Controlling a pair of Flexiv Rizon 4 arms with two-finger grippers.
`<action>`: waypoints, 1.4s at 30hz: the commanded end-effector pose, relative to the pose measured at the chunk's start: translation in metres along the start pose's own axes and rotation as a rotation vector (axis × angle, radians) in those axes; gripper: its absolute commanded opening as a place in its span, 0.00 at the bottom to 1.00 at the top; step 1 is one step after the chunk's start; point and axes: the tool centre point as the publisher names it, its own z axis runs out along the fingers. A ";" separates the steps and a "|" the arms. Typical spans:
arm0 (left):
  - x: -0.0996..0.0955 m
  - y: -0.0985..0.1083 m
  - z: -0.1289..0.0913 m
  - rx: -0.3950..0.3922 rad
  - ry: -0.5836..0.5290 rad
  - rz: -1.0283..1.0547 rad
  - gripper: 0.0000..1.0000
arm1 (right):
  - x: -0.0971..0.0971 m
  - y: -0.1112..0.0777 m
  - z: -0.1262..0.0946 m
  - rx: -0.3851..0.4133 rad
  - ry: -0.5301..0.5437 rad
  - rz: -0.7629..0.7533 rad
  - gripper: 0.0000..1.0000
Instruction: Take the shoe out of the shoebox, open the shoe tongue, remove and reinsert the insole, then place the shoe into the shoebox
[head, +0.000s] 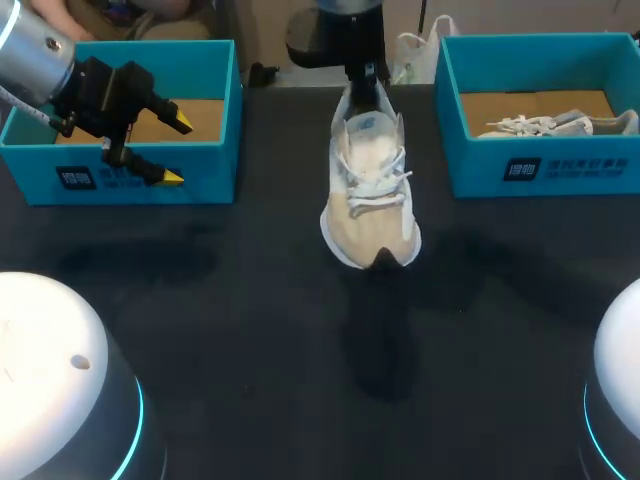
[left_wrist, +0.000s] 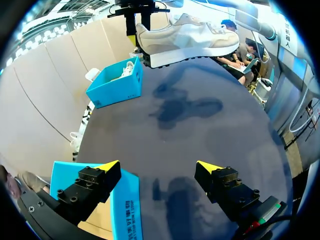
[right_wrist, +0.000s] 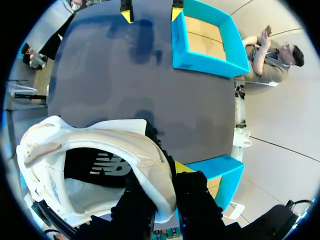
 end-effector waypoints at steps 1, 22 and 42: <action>0.000 -0.001 0.000 -0.004 0.002 -0.001 1.00 | 0.000 -0.002 0.000 -0.003 0.000 0.000 0.00; 0.000 -0.001 0.000 -0.004 0.002 -0.001 1.00 | -0.049 -0.065 0.013 0.038 0.025 0.018 0.00; 0.000 -0.001 0.000 -0.004 0.002 -0.001 1.00 | -0.162 -0.213 0.044 0.110 -0.032 0.027 0.00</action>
